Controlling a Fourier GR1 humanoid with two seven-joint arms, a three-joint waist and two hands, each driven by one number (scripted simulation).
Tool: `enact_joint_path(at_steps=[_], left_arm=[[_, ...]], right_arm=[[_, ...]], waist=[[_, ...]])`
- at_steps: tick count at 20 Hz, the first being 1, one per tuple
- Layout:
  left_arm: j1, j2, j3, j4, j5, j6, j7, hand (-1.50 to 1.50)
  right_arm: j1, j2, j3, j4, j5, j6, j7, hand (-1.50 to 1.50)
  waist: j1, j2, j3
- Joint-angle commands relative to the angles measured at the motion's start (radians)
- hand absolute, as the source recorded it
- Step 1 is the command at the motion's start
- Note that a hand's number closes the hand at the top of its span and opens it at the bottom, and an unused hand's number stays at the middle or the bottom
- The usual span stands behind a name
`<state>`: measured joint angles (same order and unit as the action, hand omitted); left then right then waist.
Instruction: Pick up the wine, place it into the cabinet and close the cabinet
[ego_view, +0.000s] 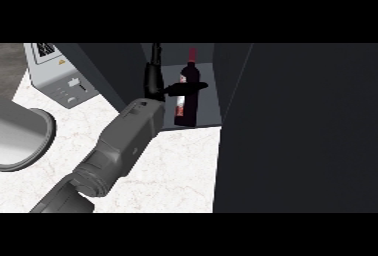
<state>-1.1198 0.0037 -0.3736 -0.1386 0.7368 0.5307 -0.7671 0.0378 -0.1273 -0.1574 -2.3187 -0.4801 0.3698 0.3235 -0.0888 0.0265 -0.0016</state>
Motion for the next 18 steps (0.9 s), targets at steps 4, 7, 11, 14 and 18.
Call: enact_joint_path(at_steps=[4, 7, 11, 14, 18], left_arm=[[0.086, -0.004, -0.056, -0.197, 0.033, 0.008, -0.029, -1.5], [0.153, -0.004, -0.126, -0.297, 0.081, 0.068, -0.03, -1.5], [0.232, -0.004, -0.208, -0.42, 0.113, 0.127, -0.018, -1.5], [0.327, -0.004, -0.254, -0.568, 0.074, 0.163, -0.007, -1.5], [0.447, -0.004, -0.324, -0.769, 0.067, 0.241, 0.025, -1.5]], right_arm=[[0.046, 0.017, 0.006, -0.026, 0.034, 0.006, -0.013, -1.5], [0.007, -0.019, -0.036, -0.015, -0.044, -0.01, 0.025, -1.5], [0.072, 0.03, 0.028, -0.103, 0.026, -0.04, 0.046, -1.5], [0.08, 0.008, -0.017, -0.119, 0.002, -0.05, 0.052, -1.5], [0.038, -0.006, -0.042, -0.071, 0.016, -0.064, 0.038, -1.5]], waist=[[0.02, -0.016, 0.001], [0.02, -0.017, 0.001], [0.046, -0.023, 0.001], [0.08, -0.032, 0.001], [0.087, -0.031, 0.002]])
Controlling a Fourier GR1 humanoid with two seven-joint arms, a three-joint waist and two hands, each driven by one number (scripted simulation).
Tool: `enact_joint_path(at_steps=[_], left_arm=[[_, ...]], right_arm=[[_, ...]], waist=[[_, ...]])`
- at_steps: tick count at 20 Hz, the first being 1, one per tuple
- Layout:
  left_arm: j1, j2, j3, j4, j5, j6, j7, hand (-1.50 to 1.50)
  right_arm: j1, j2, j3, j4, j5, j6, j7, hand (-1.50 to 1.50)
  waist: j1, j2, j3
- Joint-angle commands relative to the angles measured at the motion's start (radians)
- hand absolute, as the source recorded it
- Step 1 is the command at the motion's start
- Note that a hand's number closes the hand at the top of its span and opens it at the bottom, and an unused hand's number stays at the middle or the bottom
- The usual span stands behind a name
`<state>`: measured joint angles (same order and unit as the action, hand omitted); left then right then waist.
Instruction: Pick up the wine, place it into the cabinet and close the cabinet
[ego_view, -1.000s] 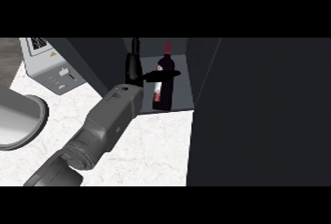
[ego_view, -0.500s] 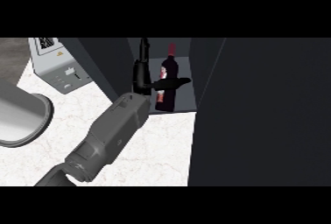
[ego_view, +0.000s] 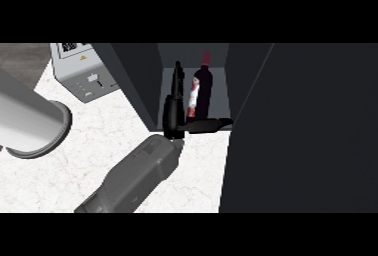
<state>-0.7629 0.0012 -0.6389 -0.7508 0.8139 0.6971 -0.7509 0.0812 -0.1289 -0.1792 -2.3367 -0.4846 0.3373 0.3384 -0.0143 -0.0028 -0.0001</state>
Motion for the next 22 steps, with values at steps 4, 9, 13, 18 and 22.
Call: enact_joint_path(at_steps=[4, 9, 13, 18, 22], left_arm=[[0.212, 0.009, -0.104, -0.298, -0.05, 0.045, 0.024, -1.5], [0.34, 0.089, -0.169, -0.561, -0.124, 0.105, 0.109, -1.5], [0.504, 0.216, -0.189, -0.754, -0.153, 0.068, 0.104, -1.5], [0.641, 0.289, -0.223, -0.899, -0.219, 0.105, 0.147, 1.5], [0.792, 0.373, -0.229, -0.963, -0.224, 0.047, 0.07, 1.5]], right_arm=[[0.034, 0.013, -0.011, -0.111, 0.055, -0.055, 0.025, -1.5], [0.052, 0.012, -0.027, 0.0, 0.066, 0.031, -0.075, -1.5], [0.06, -0.016, -0.078, -0.036, 0.0, 0.013, -0.028, -1.5], [0.067, -0.033, -0.102, -0.009, 0.024, 0.056, -0.059, -1.5], [0.14, -0.113, -0.14, -0.017, -0.043, 0.154, -0.032, -1.5]], waist=[[0.02, -0.004, 0.0], [0.021, -0.002, 0.001], [0.021, -0.002, 0.0], [0.018, 0.0, 0.0], [0.017, -0.001, 0.0]])
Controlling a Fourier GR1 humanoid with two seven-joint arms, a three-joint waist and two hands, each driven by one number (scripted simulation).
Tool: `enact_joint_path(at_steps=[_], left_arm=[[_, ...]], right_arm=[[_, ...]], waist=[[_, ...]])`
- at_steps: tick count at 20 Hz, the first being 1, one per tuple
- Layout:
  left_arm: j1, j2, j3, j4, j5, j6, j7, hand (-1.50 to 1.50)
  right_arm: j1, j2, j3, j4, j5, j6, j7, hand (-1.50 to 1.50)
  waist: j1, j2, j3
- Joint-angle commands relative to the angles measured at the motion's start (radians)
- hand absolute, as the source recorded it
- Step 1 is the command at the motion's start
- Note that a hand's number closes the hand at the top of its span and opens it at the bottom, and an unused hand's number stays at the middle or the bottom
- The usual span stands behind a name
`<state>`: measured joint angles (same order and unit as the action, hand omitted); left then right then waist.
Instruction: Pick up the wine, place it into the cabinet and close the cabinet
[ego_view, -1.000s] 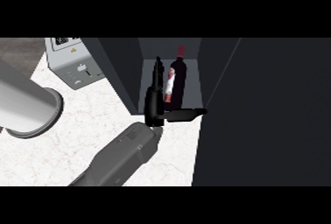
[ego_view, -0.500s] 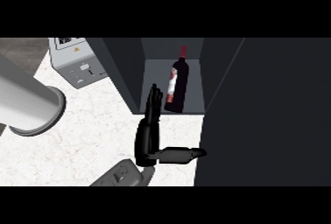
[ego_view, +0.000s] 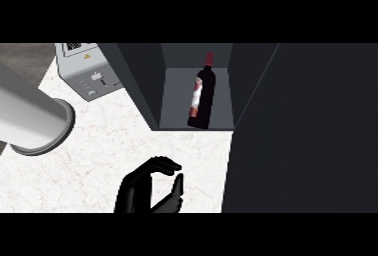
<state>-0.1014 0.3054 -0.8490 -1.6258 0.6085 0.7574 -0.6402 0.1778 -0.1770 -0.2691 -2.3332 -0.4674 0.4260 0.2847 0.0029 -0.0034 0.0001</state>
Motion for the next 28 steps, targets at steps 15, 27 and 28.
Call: enact_joint_path(at_steps=[15, 27, 28], left_arm=[[0.337, 0.471, 0.233, -0.314, 0.098, -0.272, -0.048, 1.5], [0.422, 0.559, 0.474, -0.25, 0.258, -0.45, -0.087, 1.5], [0.47, 0.591, 0.479, -0.273, 0.246, -0.459, -0.103, 1.5]], right_arm=[[0.156, -0.136, 0.277, -0.115, -0.139, 0.272, 0.108, 1.5], [0.083, 0.005, 0.702, -0.207, 0.121, 0.306, 0.149, 1.5], [0.068, 0.019, 0.722, -0.22, 0.129, 0.289, 0.162, 1.5]], waist=[[0.012, -0.001, -0.002], [-0.002, -0.011, -0.005], [0.01, -0.018, -0.005]])
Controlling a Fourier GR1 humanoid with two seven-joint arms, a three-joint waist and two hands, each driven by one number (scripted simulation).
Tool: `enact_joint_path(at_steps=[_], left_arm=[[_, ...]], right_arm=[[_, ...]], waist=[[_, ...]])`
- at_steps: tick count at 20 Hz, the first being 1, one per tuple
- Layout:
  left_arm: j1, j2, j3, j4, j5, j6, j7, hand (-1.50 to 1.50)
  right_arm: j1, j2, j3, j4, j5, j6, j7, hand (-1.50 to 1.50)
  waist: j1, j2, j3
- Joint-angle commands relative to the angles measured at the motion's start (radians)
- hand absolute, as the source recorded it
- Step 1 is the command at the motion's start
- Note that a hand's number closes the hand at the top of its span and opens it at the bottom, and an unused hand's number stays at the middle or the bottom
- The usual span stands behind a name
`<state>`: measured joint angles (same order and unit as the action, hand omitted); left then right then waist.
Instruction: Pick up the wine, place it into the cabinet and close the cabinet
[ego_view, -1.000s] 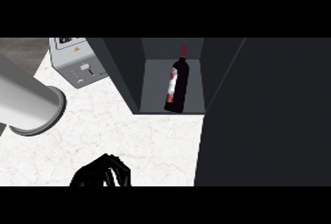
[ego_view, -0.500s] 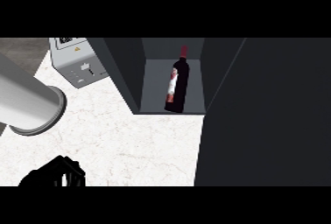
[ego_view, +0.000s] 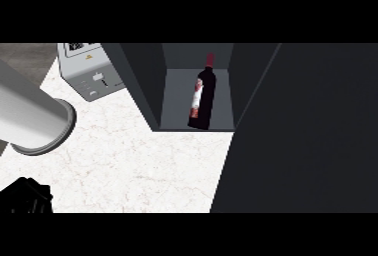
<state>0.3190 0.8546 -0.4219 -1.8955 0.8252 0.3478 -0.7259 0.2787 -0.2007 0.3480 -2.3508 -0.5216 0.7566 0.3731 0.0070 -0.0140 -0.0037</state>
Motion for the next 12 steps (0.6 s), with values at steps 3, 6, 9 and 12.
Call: enact_joint_path(at_steps=[3, 6, 9, 12], left_arm=[[0.067, 0.059, 0.08, 0.014, 0.051, -0.099, -0.024, 1.5], [0.102, 0.057, 0.097, 0.069, 0.06, -0.154, -0.059, 1.5], [0.084, 0.092, 0.147, 0.045, 0.087, -0.149, -0.029, 1.5], [0.129, 0.125, 0.192, 0.056, 0.131, -0.236, -0.044, 1.5]], right_arm=[[-0.08, 0.116, 0.21, -0.142, 0.276, -0.059, 0.097, 1.5], [-0.127, 0.194, 0.302, -0.106, 0.356, -0.123, 0.133, 1.5], [-0.171, 0.197, 0.429, -0.048, 0.435, -0.194, 0.12, 1.5], [-0.212, 0.197, 0.485, -0.017, 0.47, -0.274, 0.13, 1.5]], waist=[[-0.002, -0.008, -0.002], [-0.002, -0.007, -0.003], [-0.005, -0.011, -0.003], [0.017, -0.009, -0.003]])
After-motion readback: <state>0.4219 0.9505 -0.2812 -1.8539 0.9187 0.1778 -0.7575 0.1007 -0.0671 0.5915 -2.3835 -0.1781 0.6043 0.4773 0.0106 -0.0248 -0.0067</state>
